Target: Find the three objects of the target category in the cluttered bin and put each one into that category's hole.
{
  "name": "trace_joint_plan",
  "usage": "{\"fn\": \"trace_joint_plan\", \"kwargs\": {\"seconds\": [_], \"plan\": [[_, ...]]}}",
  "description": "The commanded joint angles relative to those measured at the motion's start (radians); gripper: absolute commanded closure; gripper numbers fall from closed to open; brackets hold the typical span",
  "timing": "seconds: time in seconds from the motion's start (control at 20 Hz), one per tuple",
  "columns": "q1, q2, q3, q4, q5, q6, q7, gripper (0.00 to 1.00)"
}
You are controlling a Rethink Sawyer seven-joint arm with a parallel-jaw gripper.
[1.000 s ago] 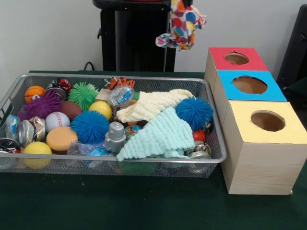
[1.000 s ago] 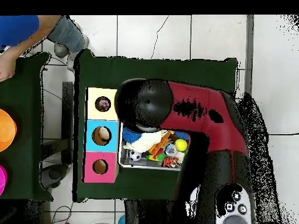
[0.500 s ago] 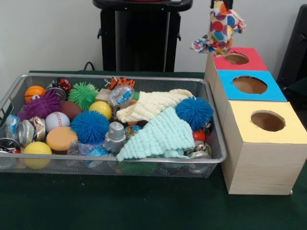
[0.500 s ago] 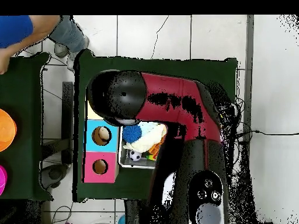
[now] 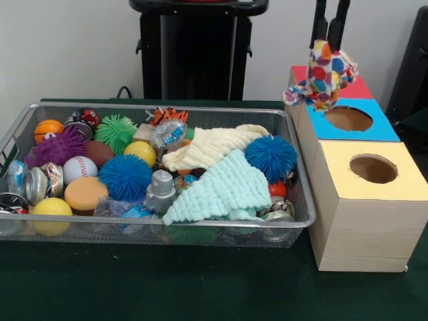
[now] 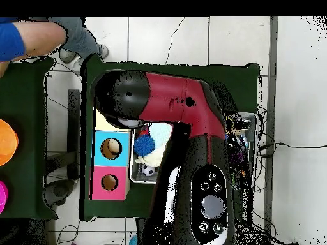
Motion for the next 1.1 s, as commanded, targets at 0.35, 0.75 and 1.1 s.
{"fn": "trace_joint_plan", "kwargs": {"seconds": [0.35,0.75,1.1], "plan": [[0.024,0.171,-0.008,-0.077,0.023,-0.094,0.302,1.0],[0.058,0.252,-0.018,-0.188,0.059,-0.073,0.338,1.0],[0.094,0.244,-0.035,-0.16,0.09,-0.095,0.368,1.0]]}}
